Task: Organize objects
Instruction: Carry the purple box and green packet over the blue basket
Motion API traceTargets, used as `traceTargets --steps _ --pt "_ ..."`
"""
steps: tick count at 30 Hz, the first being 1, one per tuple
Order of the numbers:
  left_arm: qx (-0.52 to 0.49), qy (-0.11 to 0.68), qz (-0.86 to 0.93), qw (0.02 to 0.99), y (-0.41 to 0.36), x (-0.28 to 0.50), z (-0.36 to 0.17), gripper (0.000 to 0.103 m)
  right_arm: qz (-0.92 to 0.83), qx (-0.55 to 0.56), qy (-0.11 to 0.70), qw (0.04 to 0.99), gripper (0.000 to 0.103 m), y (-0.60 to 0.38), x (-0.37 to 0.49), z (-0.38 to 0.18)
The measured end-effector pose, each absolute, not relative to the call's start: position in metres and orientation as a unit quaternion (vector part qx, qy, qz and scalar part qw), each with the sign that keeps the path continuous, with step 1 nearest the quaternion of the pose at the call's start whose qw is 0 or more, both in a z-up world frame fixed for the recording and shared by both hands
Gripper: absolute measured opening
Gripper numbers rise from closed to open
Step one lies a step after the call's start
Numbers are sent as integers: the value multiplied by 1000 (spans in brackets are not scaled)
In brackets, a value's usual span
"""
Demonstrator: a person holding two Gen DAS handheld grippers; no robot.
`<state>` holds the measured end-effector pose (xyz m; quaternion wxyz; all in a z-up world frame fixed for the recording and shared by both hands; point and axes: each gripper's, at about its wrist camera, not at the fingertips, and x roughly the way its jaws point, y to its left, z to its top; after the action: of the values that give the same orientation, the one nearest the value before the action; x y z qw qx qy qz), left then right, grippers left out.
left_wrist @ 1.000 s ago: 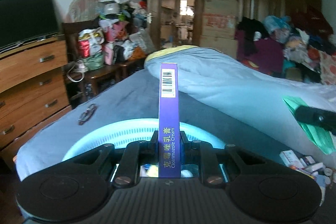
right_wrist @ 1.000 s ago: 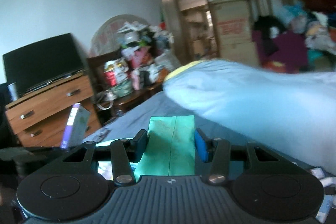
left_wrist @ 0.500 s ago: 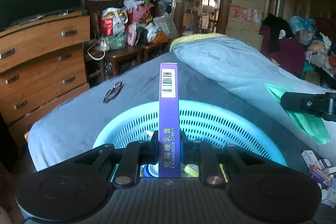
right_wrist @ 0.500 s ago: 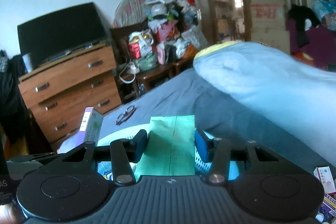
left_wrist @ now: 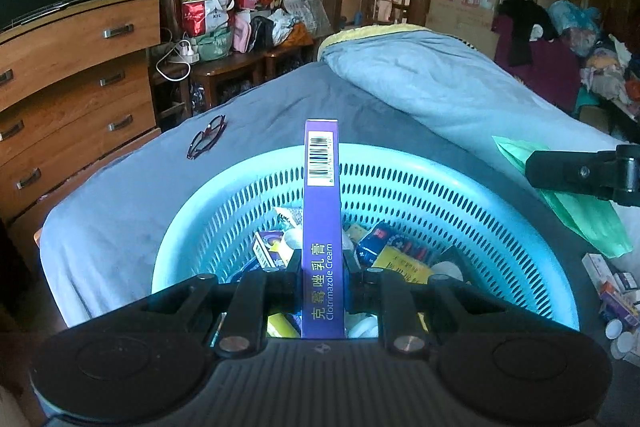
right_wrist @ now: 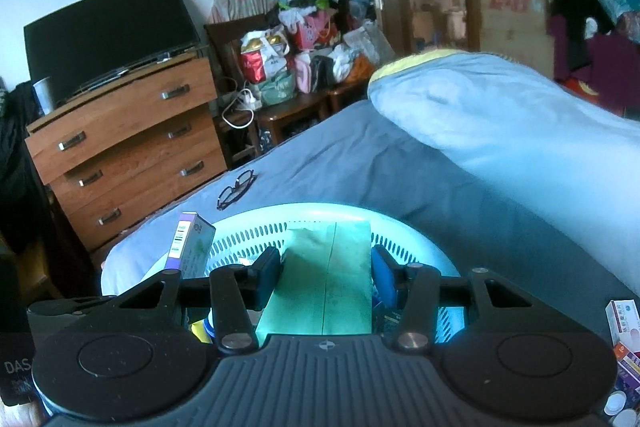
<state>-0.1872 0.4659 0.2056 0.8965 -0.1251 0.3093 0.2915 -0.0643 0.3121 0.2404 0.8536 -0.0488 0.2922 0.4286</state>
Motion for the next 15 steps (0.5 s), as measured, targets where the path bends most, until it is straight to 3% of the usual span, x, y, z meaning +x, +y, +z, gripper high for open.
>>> traceTargets --steps 15 --pt "-123 325 295 890 469 -169 191 19 432 -49 301 849 50 316 -57 231"
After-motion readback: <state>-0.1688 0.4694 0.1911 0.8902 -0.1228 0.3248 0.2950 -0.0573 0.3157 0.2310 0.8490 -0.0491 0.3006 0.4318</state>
